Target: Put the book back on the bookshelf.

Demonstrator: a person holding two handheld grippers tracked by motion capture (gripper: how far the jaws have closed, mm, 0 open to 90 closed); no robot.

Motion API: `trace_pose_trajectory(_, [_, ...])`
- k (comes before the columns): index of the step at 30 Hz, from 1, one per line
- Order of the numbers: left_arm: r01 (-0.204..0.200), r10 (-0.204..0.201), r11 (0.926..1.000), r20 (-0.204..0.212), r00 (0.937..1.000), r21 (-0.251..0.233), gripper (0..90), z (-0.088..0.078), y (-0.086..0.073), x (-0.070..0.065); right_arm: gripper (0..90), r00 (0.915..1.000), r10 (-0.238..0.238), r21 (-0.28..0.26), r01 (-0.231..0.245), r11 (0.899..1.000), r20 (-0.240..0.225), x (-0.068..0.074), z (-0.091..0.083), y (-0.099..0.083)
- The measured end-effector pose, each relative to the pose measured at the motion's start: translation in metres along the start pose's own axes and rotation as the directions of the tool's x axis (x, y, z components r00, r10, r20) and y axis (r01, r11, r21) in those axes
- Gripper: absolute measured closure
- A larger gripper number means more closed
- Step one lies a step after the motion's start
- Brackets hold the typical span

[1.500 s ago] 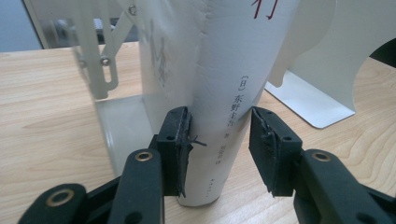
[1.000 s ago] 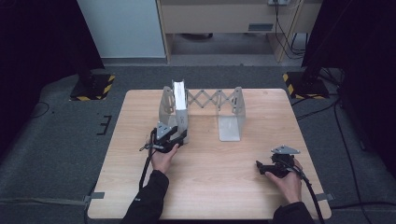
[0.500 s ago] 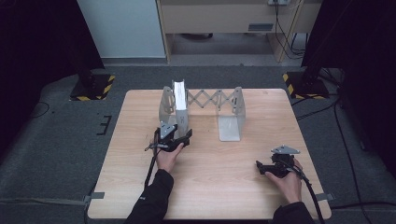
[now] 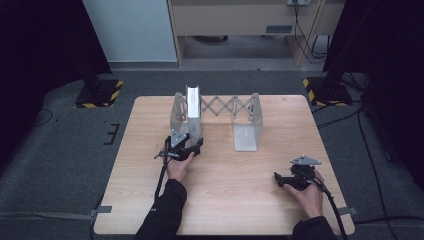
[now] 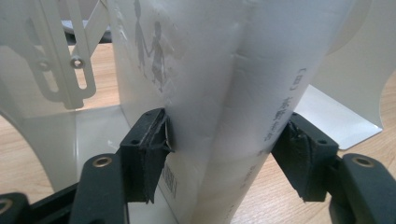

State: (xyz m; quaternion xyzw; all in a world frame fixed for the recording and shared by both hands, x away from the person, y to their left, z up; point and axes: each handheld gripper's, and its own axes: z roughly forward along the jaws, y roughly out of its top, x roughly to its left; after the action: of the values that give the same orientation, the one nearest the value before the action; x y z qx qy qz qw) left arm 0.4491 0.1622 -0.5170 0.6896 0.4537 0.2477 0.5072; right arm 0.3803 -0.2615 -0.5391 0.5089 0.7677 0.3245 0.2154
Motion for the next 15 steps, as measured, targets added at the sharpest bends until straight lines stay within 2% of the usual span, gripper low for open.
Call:
trace_pose_trajectory(5, [-0.006, 0.006, 0.9999, 0.026, 0.9996, -0.009, 39.7, -0.001, -0.001, 0.008, 6.3, 1.0000, 0.000, 0.000, 0.000, 1.000, 0.000, 0.000, 0.000, 0.000])
trace_pose_trajectory(12, [0.010, -0.010, 1.0000, 0.031, 0.9995, 0.001, 38.8, -0.004, 0.000, 0.007, 6.2, 1.0000, 0.001, 0.001, -0.001, 1.000, 0.001, 0.000, 0.000, 0.000])
trace_pose_trajectory(15, [-0.023, 0.022, 0.9991, 0.031, 0.9993, 0.035, 33.4, -0.013, 0.002, 0.006, 6.2, 1.0000, 0.000, 0.000, 0.000, 1.000, 0.001, 0.000, 0.000, 0.000])
